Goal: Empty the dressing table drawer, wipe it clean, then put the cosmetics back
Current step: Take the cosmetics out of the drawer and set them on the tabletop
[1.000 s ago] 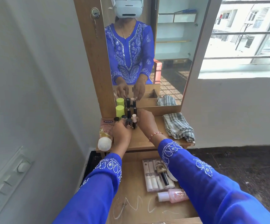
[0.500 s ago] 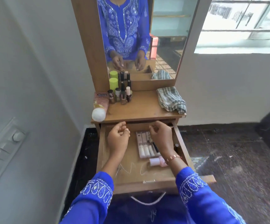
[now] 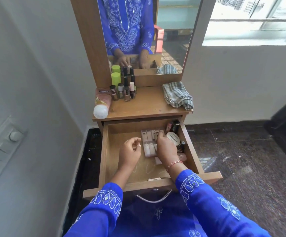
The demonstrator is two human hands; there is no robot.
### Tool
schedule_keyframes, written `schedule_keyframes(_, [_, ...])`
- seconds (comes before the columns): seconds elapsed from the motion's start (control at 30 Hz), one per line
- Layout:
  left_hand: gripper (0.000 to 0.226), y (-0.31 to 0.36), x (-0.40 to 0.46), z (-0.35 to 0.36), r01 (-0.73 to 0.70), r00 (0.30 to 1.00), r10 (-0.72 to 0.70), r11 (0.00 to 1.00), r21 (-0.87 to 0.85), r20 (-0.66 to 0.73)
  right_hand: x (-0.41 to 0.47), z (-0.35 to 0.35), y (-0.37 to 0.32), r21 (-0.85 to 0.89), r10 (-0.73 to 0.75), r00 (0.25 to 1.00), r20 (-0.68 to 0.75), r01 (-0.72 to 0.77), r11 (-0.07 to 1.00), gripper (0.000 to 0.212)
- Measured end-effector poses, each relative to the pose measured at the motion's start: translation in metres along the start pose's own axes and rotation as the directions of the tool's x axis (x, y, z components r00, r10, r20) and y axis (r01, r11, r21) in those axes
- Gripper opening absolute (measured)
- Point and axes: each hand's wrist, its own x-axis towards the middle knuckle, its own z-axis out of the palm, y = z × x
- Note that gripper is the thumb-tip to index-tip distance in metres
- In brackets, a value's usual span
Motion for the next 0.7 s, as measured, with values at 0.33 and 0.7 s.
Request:
schedule_keyframes(0.33, [0.041, 0.004, -0.006, -0.003, -0.175, 0.984, 0.169, 0.975, 0.137, 0.061, -0.012, -0.008, -0.013, 0.272, -0.308, 0.882, -0.357, 0.413, 0.869, 0.014])
schedule_keyframes(0.7, [0.031, 0.003, -0.007, 0.002, -0.165, 0.983, 0.145, 0.966, 0.198, 0.110, -0.005, -0.026, -0.009, 0.510, 0.000, 0.934, -0.358, 0.196, 0.838, 0.026])
